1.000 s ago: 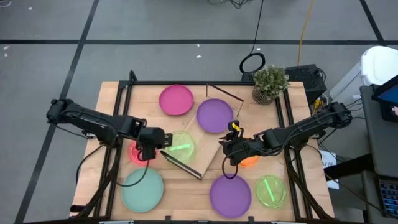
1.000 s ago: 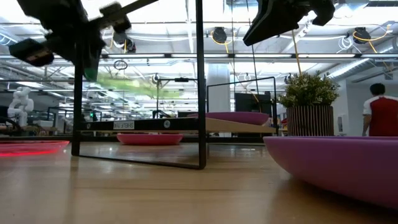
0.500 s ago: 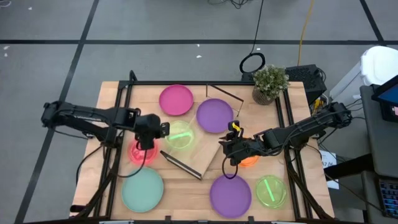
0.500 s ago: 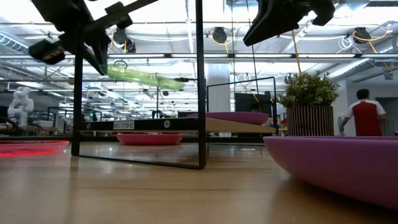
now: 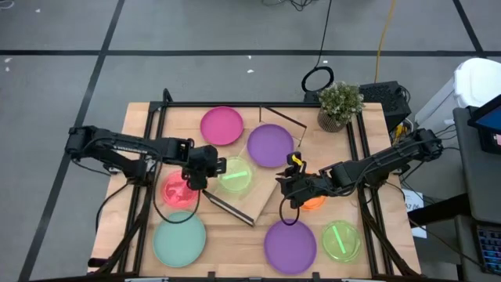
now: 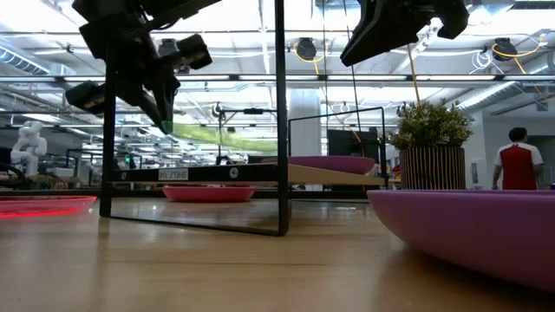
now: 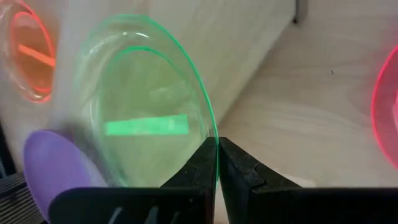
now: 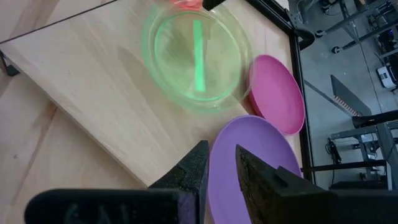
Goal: Place and stack plates onto a shelf
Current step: Put the top green plate on the shelf
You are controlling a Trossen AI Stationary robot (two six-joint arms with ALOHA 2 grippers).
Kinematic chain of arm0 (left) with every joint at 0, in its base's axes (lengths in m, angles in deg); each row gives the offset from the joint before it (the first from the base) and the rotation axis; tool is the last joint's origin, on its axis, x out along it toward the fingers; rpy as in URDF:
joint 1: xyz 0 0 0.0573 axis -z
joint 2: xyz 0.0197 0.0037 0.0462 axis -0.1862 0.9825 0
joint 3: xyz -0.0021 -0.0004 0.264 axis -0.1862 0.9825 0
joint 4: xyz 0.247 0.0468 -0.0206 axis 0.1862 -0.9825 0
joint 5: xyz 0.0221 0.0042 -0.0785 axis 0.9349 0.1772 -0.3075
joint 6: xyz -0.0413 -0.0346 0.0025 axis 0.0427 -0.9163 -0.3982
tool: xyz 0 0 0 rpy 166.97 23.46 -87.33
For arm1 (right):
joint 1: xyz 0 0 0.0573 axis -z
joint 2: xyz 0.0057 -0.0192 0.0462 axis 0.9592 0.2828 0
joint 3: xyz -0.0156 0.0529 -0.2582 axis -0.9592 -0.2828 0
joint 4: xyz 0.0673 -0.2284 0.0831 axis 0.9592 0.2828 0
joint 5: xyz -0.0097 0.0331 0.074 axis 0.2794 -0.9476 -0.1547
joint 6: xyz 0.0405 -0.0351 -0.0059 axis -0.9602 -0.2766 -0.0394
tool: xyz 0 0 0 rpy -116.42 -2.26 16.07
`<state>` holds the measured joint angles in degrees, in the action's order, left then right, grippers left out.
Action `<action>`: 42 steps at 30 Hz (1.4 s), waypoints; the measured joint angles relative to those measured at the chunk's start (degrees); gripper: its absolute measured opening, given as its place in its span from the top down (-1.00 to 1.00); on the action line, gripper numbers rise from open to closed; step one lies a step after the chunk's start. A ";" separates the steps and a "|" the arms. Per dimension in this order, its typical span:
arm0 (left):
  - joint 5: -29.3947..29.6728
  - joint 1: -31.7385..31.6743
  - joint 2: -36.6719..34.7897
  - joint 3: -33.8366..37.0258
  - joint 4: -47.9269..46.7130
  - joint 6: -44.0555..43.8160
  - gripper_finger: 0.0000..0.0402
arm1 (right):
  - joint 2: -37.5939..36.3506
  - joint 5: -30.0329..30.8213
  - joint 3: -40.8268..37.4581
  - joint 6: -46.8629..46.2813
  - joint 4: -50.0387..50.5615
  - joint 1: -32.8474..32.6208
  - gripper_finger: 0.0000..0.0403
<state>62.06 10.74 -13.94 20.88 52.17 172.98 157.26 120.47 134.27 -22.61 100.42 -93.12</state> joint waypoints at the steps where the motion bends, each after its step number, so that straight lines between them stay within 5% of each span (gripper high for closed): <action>1: 0.40 0.02 0.59 0.00 -0.01 0.04 0.92 | 0.00 0.00 0.00 -0.24 0.00 -0.04 0.68; 17: -3.35 0.13 4.19 0.02 3.48 -3.32 0.90 | 0.00 0.00 0.00 -1.09 0.21 -0.07 0.68; 29: -4.10 0.17 5.03 0.09 4.64 -6.62 0.42 | 0.00 0.00 0.00 -0.92 0.24 -0.07 0.68; 38: 9.08 0.11 5.01 0.09 4.47 -21.98 0.35 | 0.00 -0.11 -2.09 -3.97 -7.89 1.15 0.68; 42: 12.53 0.08 5.01 0.09 4.45 -28.88 0.35 | 0.72 -8.93 -5.42 -4.86 -18.22 4.11 0.70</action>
<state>74.59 10.82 -8.93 20.97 56.62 144.10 157.98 111.54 128.85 -27.48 82.20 -89.02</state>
